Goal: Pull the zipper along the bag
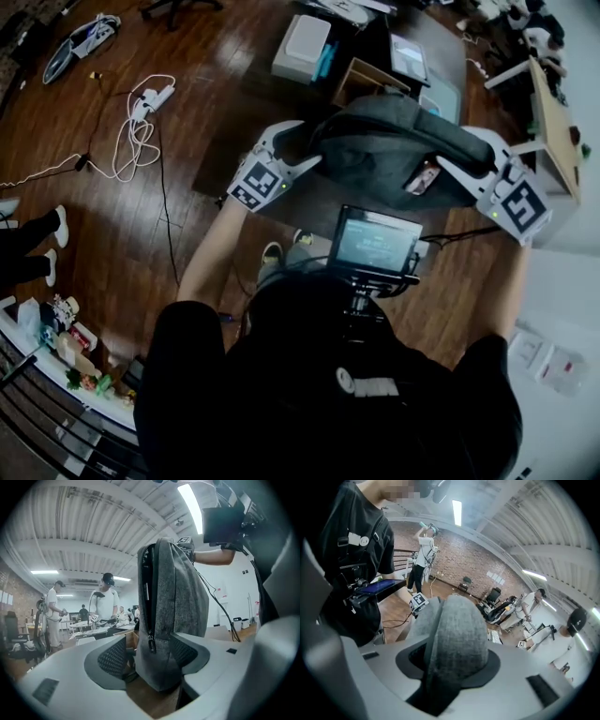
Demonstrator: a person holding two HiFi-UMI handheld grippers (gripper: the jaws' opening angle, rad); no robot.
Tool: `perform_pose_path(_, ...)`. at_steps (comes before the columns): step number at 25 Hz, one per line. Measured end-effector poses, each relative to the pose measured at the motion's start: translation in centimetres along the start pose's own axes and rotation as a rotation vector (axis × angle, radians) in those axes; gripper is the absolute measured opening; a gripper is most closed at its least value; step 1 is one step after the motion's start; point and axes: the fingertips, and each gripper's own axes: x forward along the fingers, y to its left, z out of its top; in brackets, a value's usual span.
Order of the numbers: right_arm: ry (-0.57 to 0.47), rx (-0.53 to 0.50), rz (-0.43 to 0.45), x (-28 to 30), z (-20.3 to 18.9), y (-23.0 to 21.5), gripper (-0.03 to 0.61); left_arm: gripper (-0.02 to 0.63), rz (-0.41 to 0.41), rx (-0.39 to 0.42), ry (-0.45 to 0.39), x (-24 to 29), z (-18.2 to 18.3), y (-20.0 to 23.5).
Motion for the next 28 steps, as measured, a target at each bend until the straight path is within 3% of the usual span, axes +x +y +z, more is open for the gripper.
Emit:
perform_pose_path(5, -0.011, 0.027, -0.001, 0.6, -1.8, -2.6, 0.170, 0.290, 0.138, 0.028, 0.062, 0.9, -2.6, 2.3)
perform_pose_path(10, -0.016, 0.036, -0.007, 0.8, -2.3, -3.5, 0.170, 0.262, 0.328, 0.136, 0.073, 2.4, -2.0, 2.5)
perform_pose_path(14, -0.019, 0.055, -0.007, 1.2, -2.2, -3.4, 0.170, 0.261, 0.411, 0.135, 0.067, 2.9, -2.2, 2.7)
perform_pose_path(19, -0.016, 0.061, -0.001, 1.5, -2.1, -3.3, 0.170, 0.256, 0.531, 0.264, 0.111, 3.5, -1.9, 2.5)
perform_pose_path(22, -0.020, 0.065, -0.003, 1.5, -2.1, -3.2, 0.170, 0.256, 0.571, 0.238, 0.123, 3.9, -2.4, 3.5)
perform_pose_path(28, -0.014, 0.070, -0.017, 1.6, -2.4, -3.4, 0.170, 0.241, 0.583, 0.282, 0.128, 4.5, -2.4, 4.1)
